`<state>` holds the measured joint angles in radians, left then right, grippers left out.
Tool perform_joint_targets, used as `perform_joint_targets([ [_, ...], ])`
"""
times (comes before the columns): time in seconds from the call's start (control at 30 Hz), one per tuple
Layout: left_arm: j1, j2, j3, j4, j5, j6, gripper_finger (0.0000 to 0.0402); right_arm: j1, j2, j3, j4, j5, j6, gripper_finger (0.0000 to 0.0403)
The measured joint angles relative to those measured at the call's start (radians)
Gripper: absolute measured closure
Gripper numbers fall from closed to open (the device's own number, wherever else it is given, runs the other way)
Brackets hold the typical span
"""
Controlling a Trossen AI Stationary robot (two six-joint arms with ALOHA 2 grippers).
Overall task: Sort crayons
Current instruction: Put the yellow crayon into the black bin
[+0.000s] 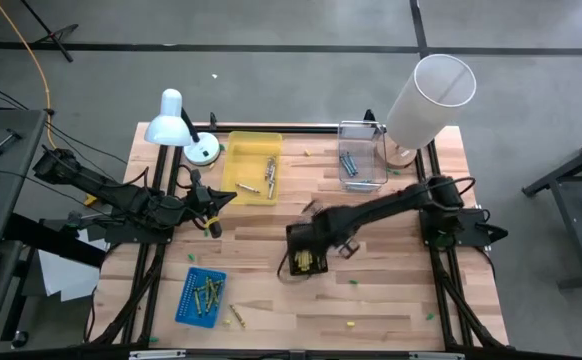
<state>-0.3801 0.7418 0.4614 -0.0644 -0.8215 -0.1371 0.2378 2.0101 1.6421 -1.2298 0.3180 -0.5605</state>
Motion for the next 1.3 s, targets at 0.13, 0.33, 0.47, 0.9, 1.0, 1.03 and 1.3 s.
perform_joint_targets([
  [0.13,0.0,0.0,0.0,0.0,0.0,0.0,0.0401,-0.055,-0.096,-0.048,-0.161,-0.013,0.253,0.0222],
  [0.33,0.0,0.0,0.0,0.001,0.003,-0.008,0.0402,-0.056,-0.41,-0.302,-0.025,0.032,0.448,0.0222],
  [0.47,0.0,0.0,0.0,0.001,0.007,-0.009,0.0401,-0.03,-0.656,-0.527,0.164,0.098,0.631,0.0222],
  [0.9,0.0,0.0,0.0,0.01,0.007,-0.007,0.0401,0.0,-0.971,-1.11,1.498,0.01,0.851,0.0222],
  [1.0,0.0,0.0,0.0,0.01,0.013,0.0,0.0401,-0.002,-0.947,-1.164,1.704,0.004,0.712,0.0222],
  [1.03,0.0,0.0,0.0,0.011,0.024,0.004,0.0402,-0.002,-0.942,-1.175,1.744,0.003,0.665,0.0222],
  [1.3,0.0,0.001,0.0,0.012,0.042,0.034,0.0402,-0.002,-0.923,-1.194,1.816,0.051,0.57,0.0222],
])
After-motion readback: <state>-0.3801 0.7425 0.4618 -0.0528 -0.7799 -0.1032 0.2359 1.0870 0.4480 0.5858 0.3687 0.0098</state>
